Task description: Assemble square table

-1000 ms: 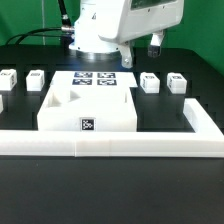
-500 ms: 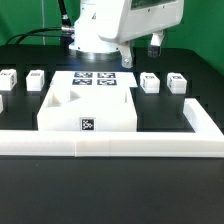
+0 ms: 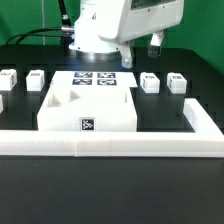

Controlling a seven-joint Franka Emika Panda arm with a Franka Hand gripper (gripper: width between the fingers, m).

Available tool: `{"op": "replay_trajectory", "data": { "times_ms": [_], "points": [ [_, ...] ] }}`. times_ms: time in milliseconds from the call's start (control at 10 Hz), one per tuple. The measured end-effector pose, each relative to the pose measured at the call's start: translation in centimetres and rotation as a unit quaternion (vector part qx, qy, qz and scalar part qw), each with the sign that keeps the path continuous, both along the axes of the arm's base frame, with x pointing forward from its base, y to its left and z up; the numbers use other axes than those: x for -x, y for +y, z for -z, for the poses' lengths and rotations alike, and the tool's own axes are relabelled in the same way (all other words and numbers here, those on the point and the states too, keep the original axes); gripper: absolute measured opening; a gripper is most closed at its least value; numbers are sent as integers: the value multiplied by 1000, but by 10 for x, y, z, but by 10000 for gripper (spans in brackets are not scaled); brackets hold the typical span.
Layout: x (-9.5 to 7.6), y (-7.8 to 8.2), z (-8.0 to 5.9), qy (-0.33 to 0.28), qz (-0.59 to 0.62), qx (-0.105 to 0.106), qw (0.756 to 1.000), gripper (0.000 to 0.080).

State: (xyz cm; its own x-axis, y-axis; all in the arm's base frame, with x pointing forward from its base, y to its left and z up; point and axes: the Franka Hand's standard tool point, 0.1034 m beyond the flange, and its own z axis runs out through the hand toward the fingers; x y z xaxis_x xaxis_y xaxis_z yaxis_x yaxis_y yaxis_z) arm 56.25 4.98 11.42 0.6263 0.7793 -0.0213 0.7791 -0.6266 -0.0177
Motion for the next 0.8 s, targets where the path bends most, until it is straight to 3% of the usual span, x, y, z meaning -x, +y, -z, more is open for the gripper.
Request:
{"op": "replay_trajectory", "data": {
  "times_ms": [200, 400, 600, 800],
  "points": [
    [3, -3, 0, 2, -22, 0, 1000, 650],
    [34, -24, 4, 7, -84, 2, 996, 650],
    [62, -52, 17, 11, -200, -3, 980, 650],
    [66, -60, 21, 2, -263, -3, 965, 650]
  ]
}}
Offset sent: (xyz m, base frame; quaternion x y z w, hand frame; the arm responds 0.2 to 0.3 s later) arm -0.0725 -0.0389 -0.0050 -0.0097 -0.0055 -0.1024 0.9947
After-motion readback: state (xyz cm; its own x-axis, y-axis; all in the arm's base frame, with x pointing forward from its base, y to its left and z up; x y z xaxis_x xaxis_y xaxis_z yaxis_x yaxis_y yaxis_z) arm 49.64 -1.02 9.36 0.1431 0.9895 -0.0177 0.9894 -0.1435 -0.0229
